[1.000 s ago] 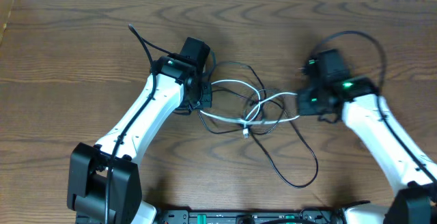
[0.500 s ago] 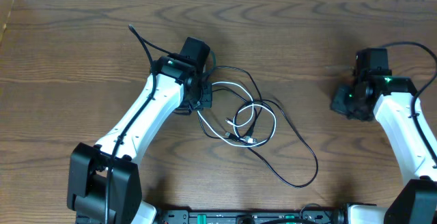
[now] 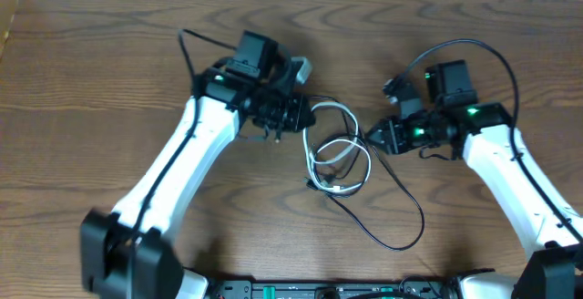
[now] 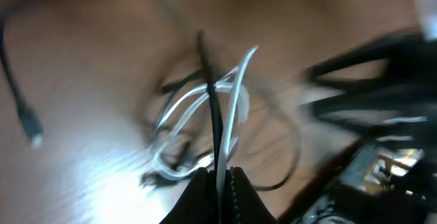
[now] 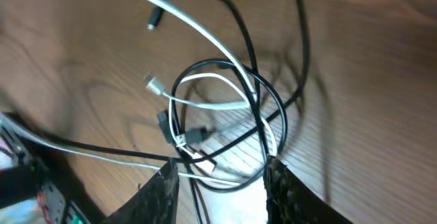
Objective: Untangle cables
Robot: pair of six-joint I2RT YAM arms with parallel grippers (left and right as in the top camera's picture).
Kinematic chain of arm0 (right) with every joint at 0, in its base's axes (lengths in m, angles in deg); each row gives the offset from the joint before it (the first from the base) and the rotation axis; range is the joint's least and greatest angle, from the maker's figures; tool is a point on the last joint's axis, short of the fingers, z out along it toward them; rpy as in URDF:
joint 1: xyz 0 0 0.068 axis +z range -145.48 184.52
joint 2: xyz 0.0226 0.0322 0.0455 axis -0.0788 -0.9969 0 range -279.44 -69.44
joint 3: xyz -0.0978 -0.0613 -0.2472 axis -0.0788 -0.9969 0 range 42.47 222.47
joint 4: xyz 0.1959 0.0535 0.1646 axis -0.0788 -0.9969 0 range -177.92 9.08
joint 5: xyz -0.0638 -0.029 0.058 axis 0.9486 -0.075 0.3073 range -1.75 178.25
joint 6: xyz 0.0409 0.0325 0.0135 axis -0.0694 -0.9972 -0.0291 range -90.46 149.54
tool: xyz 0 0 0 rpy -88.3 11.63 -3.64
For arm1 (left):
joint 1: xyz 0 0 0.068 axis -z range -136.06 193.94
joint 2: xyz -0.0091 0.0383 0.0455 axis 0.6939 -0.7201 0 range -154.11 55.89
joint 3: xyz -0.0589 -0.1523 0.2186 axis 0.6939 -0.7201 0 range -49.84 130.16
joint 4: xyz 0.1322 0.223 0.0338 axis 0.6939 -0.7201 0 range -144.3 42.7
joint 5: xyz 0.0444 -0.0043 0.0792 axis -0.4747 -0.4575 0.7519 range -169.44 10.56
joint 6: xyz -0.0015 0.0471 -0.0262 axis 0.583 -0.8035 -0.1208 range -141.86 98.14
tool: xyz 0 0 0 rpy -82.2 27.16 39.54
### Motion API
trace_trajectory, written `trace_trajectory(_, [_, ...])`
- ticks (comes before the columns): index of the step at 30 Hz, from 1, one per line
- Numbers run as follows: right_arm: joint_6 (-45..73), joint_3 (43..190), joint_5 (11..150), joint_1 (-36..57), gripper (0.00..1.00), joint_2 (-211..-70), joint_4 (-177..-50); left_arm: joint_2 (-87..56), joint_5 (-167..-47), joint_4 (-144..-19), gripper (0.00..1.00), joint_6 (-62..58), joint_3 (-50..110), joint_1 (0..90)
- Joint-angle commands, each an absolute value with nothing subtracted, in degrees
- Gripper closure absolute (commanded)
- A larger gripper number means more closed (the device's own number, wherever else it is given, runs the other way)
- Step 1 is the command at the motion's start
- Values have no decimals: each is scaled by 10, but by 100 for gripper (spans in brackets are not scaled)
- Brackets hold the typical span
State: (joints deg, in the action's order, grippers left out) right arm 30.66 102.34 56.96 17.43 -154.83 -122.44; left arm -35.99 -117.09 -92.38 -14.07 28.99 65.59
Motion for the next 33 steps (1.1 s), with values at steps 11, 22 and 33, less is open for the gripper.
trace_trajectory(11, [302, 1026, 615, 238, 38, -1549, -1121, -176, -1331, -820, 92, -121, 325, 657])
trace_trajectory(22, [253, 1026, 502, 241, 38, -1549, -1071, -168, -1377, -737, 92, -82, 325, 657])
trace_trajectory(33, [254, 1026, 497, 245, 51, -1549, -1167, -168, -1368, -621, 92, -56, 325, 657])
